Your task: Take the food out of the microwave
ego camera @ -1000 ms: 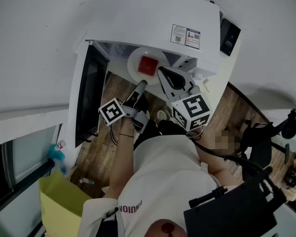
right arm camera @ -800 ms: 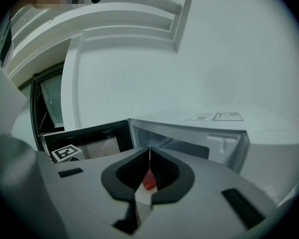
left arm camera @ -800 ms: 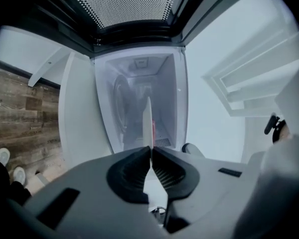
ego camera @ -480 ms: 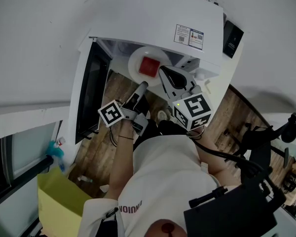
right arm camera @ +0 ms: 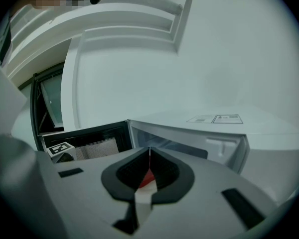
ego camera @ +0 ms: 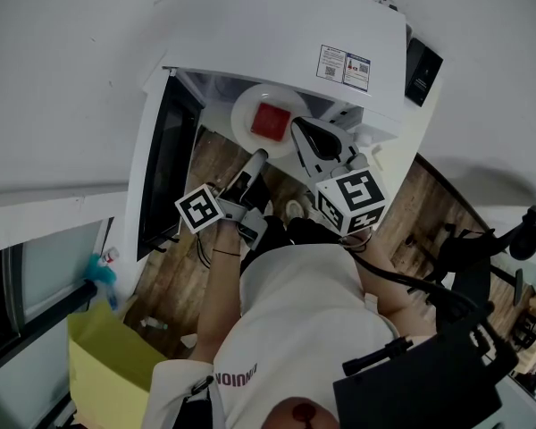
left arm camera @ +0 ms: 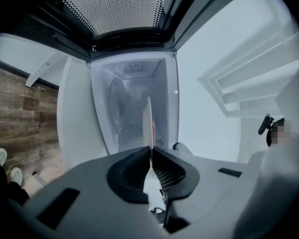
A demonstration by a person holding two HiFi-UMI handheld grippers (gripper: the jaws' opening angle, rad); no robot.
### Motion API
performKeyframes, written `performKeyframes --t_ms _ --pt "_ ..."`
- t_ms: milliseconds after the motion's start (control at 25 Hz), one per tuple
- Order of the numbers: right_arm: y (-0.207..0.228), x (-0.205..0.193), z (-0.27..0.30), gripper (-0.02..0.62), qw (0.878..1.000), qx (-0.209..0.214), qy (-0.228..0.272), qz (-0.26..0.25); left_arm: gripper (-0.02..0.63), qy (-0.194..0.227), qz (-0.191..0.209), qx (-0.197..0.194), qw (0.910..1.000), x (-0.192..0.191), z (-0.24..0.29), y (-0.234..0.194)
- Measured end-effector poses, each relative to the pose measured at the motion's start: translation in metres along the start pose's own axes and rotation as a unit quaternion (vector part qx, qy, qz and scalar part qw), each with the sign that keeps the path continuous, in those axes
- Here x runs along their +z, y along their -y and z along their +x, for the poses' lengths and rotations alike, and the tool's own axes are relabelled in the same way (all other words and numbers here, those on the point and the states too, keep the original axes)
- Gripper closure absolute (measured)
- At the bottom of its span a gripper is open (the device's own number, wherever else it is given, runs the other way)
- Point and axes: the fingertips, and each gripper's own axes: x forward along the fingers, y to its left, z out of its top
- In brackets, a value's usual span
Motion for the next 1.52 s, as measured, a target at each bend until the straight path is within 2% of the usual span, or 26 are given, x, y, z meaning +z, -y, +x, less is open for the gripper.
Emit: performKeyframes --t_ms 1520 --pt "0.013 0.018 -0.014 0.574 0.999 -0.020 0.023 -0.012 0.580 0.001 0.013 -0.011 0.9999 -0.006 -0.021 0.023"
